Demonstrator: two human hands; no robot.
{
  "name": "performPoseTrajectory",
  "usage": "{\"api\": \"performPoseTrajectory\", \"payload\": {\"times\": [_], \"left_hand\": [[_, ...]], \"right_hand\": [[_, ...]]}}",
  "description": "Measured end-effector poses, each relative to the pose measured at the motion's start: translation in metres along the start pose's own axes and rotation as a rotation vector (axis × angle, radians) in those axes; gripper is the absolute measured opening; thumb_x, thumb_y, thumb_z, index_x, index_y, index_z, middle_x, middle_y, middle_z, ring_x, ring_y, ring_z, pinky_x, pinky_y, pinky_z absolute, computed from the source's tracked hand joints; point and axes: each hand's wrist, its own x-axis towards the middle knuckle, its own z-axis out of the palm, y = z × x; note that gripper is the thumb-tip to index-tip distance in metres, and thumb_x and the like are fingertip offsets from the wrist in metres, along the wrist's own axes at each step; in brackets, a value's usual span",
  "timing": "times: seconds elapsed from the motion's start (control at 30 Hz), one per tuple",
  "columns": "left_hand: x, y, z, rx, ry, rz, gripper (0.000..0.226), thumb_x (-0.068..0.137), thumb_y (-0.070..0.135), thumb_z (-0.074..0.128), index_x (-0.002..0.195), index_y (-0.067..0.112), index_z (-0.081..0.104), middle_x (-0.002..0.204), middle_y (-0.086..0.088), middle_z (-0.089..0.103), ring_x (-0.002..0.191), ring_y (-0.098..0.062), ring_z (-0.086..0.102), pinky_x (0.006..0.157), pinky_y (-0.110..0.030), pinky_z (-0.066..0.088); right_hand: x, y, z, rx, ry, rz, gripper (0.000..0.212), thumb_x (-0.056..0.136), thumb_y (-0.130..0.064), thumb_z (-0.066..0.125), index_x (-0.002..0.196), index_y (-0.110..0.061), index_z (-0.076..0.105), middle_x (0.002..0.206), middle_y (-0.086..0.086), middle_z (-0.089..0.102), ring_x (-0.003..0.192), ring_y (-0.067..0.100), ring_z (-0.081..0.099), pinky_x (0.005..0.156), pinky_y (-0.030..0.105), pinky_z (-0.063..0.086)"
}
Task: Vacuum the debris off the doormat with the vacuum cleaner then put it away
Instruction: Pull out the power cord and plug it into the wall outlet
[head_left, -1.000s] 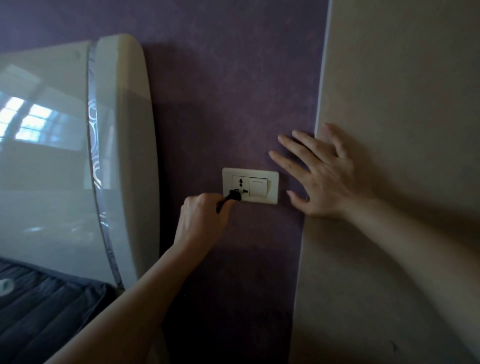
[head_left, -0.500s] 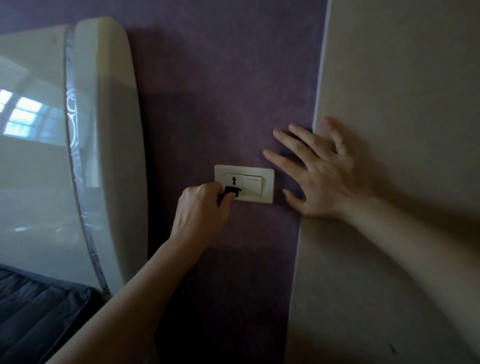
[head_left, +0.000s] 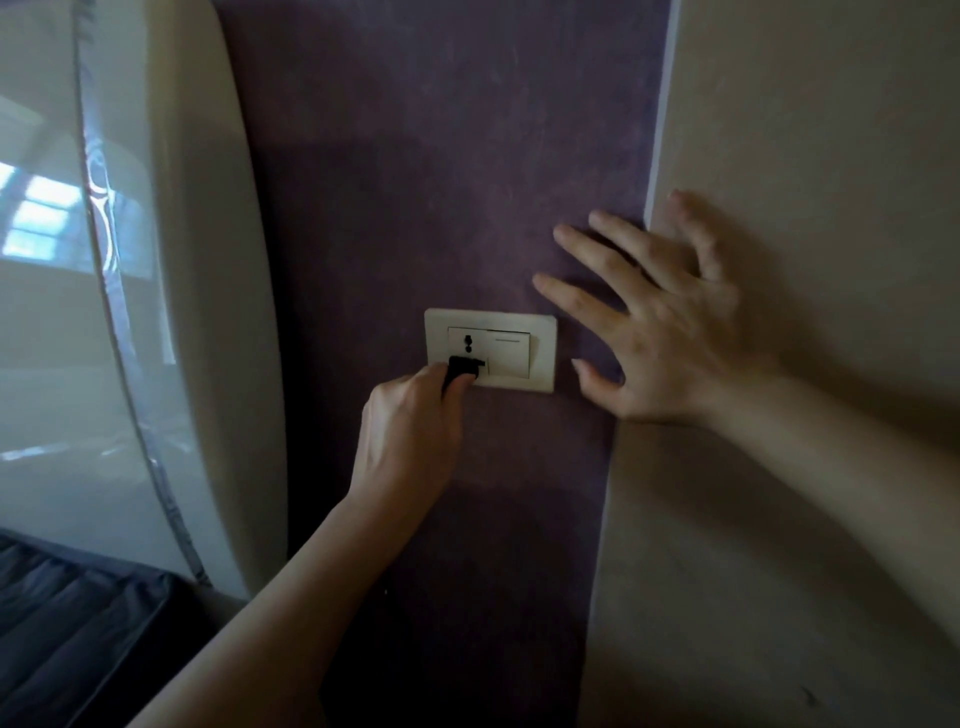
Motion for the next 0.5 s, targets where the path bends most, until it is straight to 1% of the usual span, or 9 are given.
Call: {"api": "performPoseTrajectory", "payload": {"times": [0.03, 0.07, 0.13, 0.2, 0.27, 0.3, 0.37, 0.43, 0.5], "left_hand": [[0.002, 0.003, 0.001, 0.014, -0.017, -0.007, 0.028, 0.100, 0.028, 0.055, 0.089, 0.008, 0.071, 0.075, 0.000, 0.069, 0.056, -0.006, 0.053, 0.051, -0.014, 0.037], [0.004, 0.007, 0.002, 0.036, -0.039, -0.019, 0.029, 0.100, 0.029, 0.053, 0.090, 0.008, 0.069, 0.077, -0.002, 0.069, 0.059, -0.009, 0.056, 0.052, -0.017, 0.043], [0.006, 0.014, 0.003, 0.099, -0.081, -0.053, 0.030, 0.102, 0.032, 0.050, 0.097, 0.008, 0.068, 0.084, -0.006, 0.070, 0.072, -0.021, 0.066, 0.059, -0.030, 0.053], [0.006, 0.018, 0.001, 0.143, -0.102, -0.062, 0.032, 0.102, 0.034, 0.048, 0.099, 0.007, 0.066, 0.086, -0.009, 0.069, 0.079, -0.030, 0.068, 0.062, -0.037, 0.055], [0.007, 0.017, -0.004, 0.170, -0.135, -0.061, 0.035, 0.102, 0.038, 0.048, 0.097, 0.008, 0.064, 0.085, -0.010, 0.068, 0.079, -0.032, 0.067, 0.066, -0.042, 0.056], [0.008, 0.017, -0.007, 0.178, -0.155, -0.062, 0.035, 0.102, 0.039, 0.048, 0.096, 0.009, 0.064, 0.086, -0.011, 0.068, 0.079, -0.033, 0.067, 0.068, -0.043, 0.056], [0.010, 0.018, -0.010, 0.161, -0.167, -0.057, 0.034, 0.101, 0.038, 0.049, 0.093, 0.009, 0.065, 0.085, -0.010, 0.068, 0.078, -0.031, 0.065, 0.067, -0.037, 0.051], [0.012, 0.018, -0.008, 0.134, -0.148, -0.053, 0.034, 0.101, 0.034, 0.052, 0.087, 0.007, 0.067, 0.081, -0.010, 0.068, 0.073, -0.027, 0.064, 0.063, -0.032, 0.042], [0.013, 0.017, -0.005, 0.099, -0.133, -0.064, 0.034, 0.100, 0.031, 0.054, 0.083, 0.005, 0.066, 0.079, -0.010, 0.068, 0.065, -0.023, 0.059, 0.061, -0.031, 0.040]], "right_hand": [[0.000, 0.000, 0.000, -0.005, -0.003, 0.000, 0.069, 0.090, -0.058, 0.044, 0.152, -0.028, 0.044, 0.164, 0.007, 0.033, 0.151, 0.028, 0.029, 0.120, 0.059, 0.004], [0.000, 0.000, 0.001, -0.012, -0.004, -0.001, 0.068, 0.090, -0.058, 0.044, 0.152, -0.028, 0.044, 0.164, 0.007, 0.033, 0.151, 0.028, 0.029, 0.120, 0.059, 0.004], [0.000, 0.000, 0.001, -0.016, -0.003, -0.003, 0.068, 0.091, -0.058, 0.044, 0.151, -0.028, 0.044, 0.164, 0.007, 0.033, 0.151, 0.028, 0.029, 0.120, 0.058, 0.003], [0.001, 0.000, 0.000, -0.008, -0.003, -0.006, 0.067, 0.090, -0.057, 0.044, 0.151, -0.028, 0.046, 0.163, 0.007, 0.033, 0.151, 0.028, 0.029, 0.120, 0.058, 0.003], [0.001, 0.000, 0.000, 0.007, -0.003, -0.013, 0.067, 0.089, -0.057, 0.046, 0.149, -0.028, 0.047, 0.163, 0.008, 0.034, 0.150, 0.028, 0.030, 0.120, 0.057, 0.003], [0.000, 0.000, -0.001, 0.011, -0.003, -0.016, 0.067, 0.089, -0.056, 0.046, 0.149, -0.027, 0.048, 0.163, 0.008, 0.035, 0.150, 0.028, 0.030, 0.120, 0.057, 0.003], [0.000, 0.001, -0.001, 0.010, -0.002, -0.015, 0.067, 0.089, -0.056, 0.047, 0.149, -0.027, 0.049, 0.163, 0.008, 0.035, 0.150, 0.028, 0.030, 0.120, 0.056, 0.001], [0.000, 0.000, -0.001, 0.016, -0.005, -0.009, 0.066, 0.089, -0.056, 0.046, 0.148, -0.027, 0.049, 0.162, 0.008, 0.035, 0.150, 0.029, 0.030, 0.120, 0.055, -0.002], [0.000, 0.001, -0.001, 0.037, -0.011, -0.012, 0.066, 0.089, -0.056, 0.046, 0.148, -0.026, 0.050, 0.162, 0.009, 0.035, 0.150, 0.029, 0.030, 0.121, 0.055, -0.002]]}}
